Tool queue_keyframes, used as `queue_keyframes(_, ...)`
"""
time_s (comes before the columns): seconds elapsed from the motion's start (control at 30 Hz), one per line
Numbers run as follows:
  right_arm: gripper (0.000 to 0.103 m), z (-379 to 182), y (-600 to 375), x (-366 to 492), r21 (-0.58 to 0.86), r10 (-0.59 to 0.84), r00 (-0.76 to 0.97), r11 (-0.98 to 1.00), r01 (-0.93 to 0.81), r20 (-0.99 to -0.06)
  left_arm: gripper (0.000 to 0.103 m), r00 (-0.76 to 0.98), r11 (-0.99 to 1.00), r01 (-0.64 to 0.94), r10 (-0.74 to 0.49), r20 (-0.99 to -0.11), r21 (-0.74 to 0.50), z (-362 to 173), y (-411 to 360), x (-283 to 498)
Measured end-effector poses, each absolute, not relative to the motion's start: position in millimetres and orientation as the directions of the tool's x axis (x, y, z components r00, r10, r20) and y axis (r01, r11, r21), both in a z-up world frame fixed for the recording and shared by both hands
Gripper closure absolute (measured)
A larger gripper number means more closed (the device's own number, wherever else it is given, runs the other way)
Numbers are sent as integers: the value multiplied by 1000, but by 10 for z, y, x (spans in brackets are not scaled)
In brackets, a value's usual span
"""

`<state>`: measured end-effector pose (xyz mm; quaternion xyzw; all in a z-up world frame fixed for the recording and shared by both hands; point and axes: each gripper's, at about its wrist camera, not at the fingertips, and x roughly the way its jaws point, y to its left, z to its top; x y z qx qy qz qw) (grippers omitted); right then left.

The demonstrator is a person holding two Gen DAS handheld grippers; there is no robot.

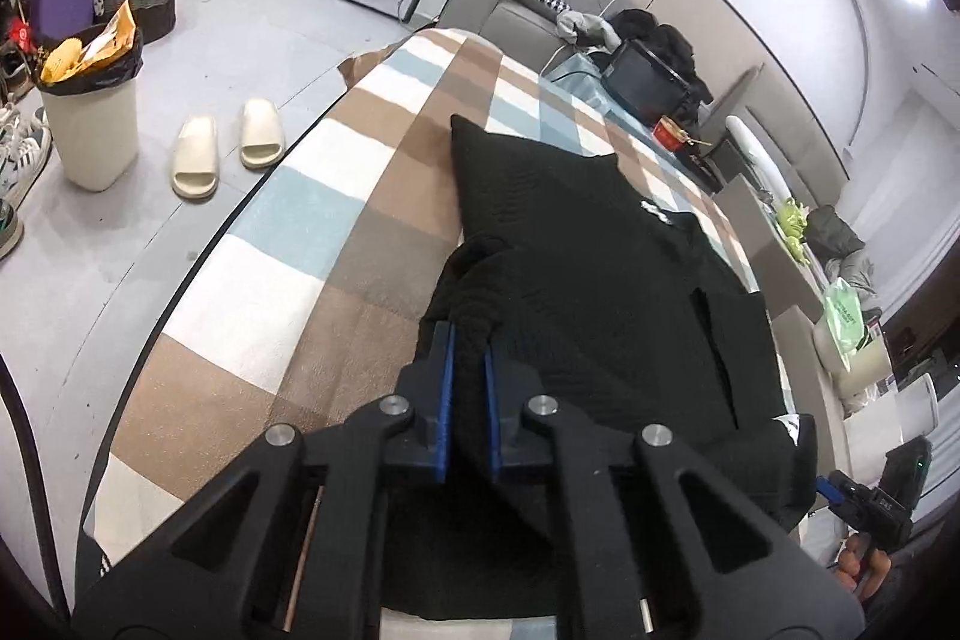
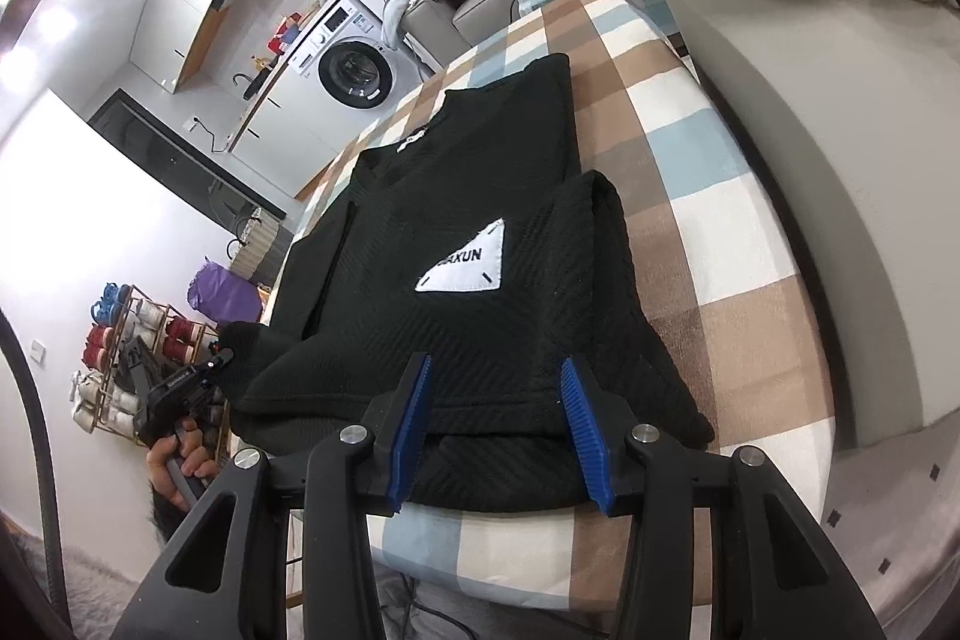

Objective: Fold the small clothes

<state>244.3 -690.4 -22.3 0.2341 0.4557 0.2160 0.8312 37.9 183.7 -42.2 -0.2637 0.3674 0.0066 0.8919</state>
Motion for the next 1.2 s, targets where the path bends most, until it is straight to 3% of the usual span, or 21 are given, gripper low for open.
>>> queue_keyframes(0.43, 58, -357, -6856, 2733, 508, 493, 484, 854, -112, -723, 97, 751, 847, -209, -182, -635, -489, -351, 1856, 361)
queue_keyframes(0.8, 59, -472, -6913, 2908, 544, 525, 481, 832, -114, -702, 97, 741, 847, -218, -179, -647, -485, -421, 1852, 382)
queue_keyframes(0.83, 62, -467, -6891, 2935, 536, 520, 483, 836, -117, -705, 97, 742, 847, -219, -178, -647, -484, -422, 1853, 381)
queue_keyframes(0.9, 88, -464, -6836, 2947, 510, 510, 471, 849, -139, -720, 97, 743, 844, -224, -176, -645, -488, -435, 1866, 371)
queue_keyframes(0.97, 95, -472, -6825, 2896, 502, 509, 471, 852, -152, -721, 97, 746, 837, -227, -179, -642, -497, -449, 1881, 357)
queue_keyframes(1.07, 98, -393, -6869, 2828, 535, 535, 501, 830, -160, -680, 97, 762, 831, -213, -188, -620, -514, -389, 1890, 336)
queue_keyframes(1.2, 98, -40, -6970, 2780, 614, 584, 608, 766, -192, -538, 98, 801, 826, -171, -200, -563, -537, -162, 1901, 305)
